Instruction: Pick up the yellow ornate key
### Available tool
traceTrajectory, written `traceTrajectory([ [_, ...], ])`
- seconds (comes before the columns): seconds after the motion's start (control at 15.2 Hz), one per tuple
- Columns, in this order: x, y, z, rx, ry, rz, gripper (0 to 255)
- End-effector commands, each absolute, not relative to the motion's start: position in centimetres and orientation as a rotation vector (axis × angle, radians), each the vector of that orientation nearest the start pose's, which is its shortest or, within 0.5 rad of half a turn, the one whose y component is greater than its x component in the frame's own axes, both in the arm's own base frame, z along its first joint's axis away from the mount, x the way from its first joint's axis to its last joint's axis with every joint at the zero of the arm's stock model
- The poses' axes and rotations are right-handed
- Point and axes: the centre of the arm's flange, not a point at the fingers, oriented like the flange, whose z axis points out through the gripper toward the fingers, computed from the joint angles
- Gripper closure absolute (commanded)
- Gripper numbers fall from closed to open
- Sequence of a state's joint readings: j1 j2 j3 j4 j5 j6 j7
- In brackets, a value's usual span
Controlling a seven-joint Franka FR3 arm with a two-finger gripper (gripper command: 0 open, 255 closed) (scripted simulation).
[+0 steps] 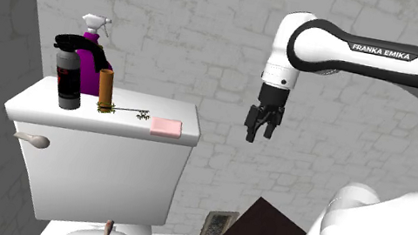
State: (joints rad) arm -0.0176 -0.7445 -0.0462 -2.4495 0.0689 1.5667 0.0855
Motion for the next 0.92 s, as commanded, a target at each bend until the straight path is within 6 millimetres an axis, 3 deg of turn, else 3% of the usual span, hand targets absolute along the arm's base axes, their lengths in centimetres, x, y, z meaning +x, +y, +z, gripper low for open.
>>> traceTrajectory([
  [0.0,31.0,-1.5,53.4,-3.029,0.212,0.214,0],
  [0.4,38.9,1.0,53.5,-3.066,-0.068,0.218,0],
  [0.86,47.3,5.6,53.6,-3.078,-0.399,0.220,0],
])
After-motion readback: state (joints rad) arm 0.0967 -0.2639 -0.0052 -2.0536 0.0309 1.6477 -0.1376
